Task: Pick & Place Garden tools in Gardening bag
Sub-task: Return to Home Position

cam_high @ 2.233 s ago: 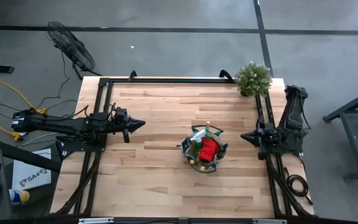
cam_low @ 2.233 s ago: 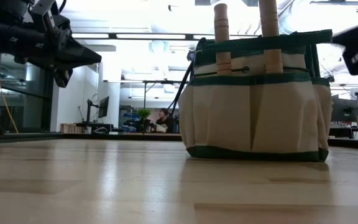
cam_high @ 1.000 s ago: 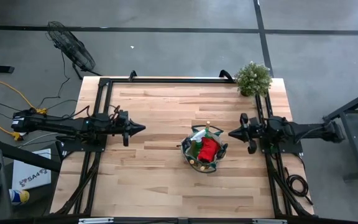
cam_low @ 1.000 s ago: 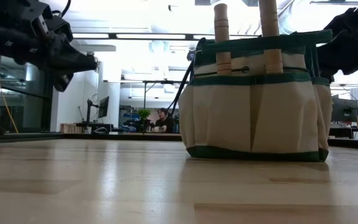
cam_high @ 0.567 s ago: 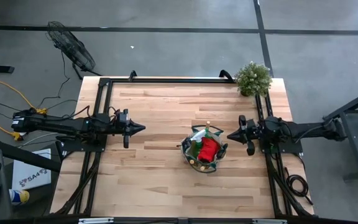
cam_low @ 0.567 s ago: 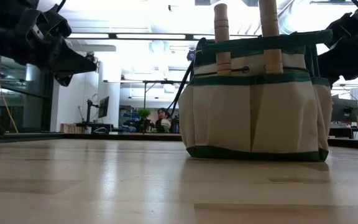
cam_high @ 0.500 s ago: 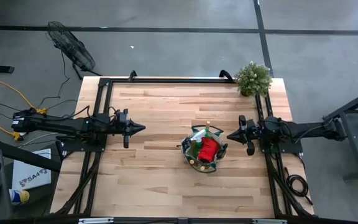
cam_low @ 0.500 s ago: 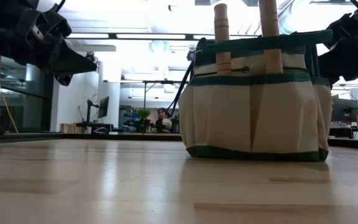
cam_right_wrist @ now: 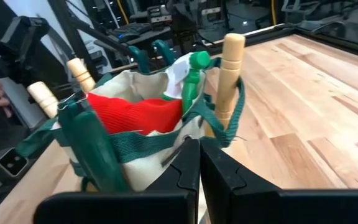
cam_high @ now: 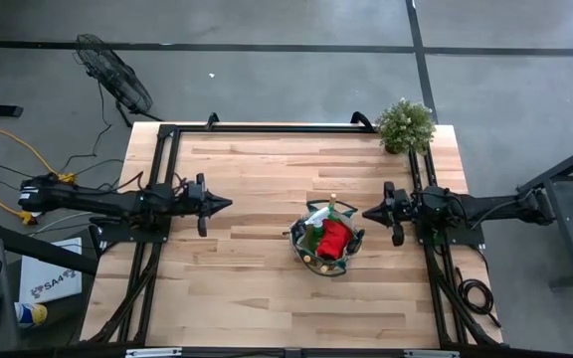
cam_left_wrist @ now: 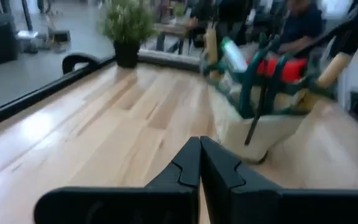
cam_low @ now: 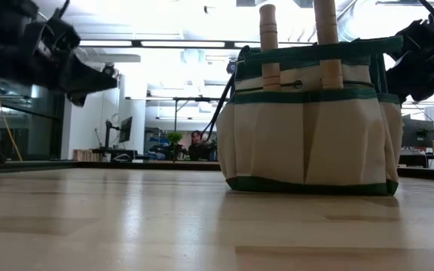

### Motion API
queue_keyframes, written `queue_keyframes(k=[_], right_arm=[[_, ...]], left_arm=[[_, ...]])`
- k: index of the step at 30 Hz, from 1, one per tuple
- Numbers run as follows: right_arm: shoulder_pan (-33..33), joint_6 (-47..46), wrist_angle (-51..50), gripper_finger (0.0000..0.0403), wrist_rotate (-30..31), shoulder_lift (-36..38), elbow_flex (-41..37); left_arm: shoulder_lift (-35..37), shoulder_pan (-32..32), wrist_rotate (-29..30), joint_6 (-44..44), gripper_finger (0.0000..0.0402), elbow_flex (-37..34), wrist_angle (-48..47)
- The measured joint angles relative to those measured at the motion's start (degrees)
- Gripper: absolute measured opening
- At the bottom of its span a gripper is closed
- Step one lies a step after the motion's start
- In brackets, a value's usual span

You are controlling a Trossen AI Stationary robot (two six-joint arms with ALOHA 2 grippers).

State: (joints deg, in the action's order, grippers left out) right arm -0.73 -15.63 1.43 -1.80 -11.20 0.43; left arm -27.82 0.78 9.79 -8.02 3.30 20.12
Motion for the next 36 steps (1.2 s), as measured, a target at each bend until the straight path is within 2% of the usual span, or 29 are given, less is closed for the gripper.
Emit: queue_keyframes(k=[3, 10, 19, 24, 31, 36], right_arm=[[0.0, 0.0, 0.0, 0.0003, 0.9, 0.0, 0.0], [0.0, -0.6, 0.0, 0.0003, 1.5, 0.1, 0.0], [0.0, -0.7, 0.2, 0.0003, 1.6, 0.0, 0.0], [0.0, -0.7, 0.3, 0.0003, 1.7, 0.0, 0.0], [0.0, -0.7, 0.3, 0.0003, 1.7, 0.0, 0.0], [0.0, -0.7, 0.3, 0.0003, 1.7, 0.0, 0.0]], left_arm=[[1.2, 0.0, 0.2, -1.0, 0.0000, -2.1, 6.7], [2.6, 0.0, -0.3, 3.8, 0.0000, -2.5, 6.6], [9.8, 0.0, -0.3, 5.0, 0.0000, -2.5, 0.7], [14.1, 0.0, -2.9, 5.0, 0.0000, -2.6, -5.1], [19.5, 0.0, -6.7, 10.4, 0.0000, -2.7, -7.3], [21.8, 0.0, -7.7, 9.8, 0.0000, -2.7, -7.1]])
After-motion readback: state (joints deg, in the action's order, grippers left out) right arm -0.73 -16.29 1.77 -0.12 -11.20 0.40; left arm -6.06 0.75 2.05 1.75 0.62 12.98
